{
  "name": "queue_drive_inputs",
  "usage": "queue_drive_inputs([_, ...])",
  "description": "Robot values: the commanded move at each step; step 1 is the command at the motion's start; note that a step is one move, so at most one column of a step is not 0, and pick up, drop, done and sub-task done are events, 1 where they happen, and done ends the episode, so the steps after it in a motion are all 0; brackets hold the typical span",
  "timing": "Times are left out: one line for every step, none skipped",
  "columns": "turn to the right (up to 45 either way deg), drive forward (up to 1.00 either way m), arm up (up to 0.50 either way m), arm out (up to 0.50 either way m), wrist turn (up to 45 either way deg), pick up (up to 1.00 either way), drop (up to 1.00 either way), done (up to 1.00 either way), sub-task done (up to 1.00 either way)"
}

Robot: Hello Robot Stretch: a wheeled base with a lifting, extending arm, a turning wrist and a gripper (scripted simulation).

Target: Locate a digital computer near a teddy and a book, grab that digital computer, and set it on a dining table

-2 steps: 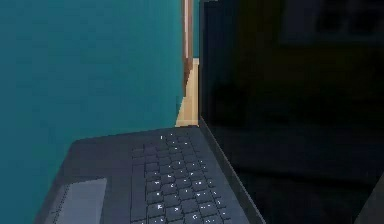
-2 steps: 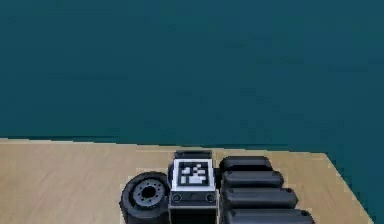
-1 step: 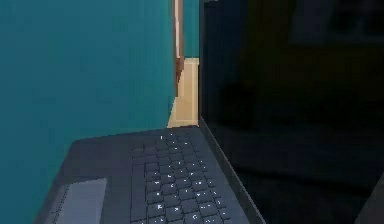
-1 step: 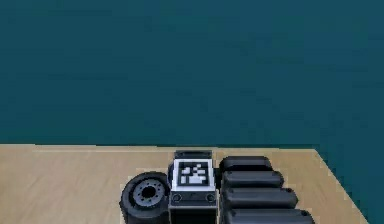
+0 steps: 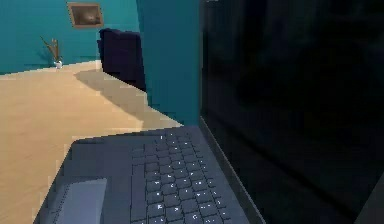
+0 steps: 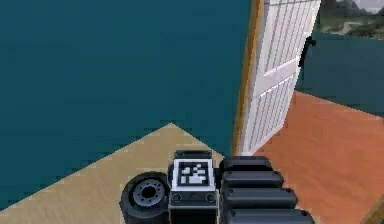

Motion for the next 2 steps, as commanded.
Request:
queue_drive_inputs([42.0, 0.00, 0.00, 0.00, 0.0, 0.00, 0.00, 0.00, 0.00])
queue_drive_inputs([0.0, 0.35, 0.00, 0.00, 0.0, 0.00, 0.00, 0.00, 0.00])
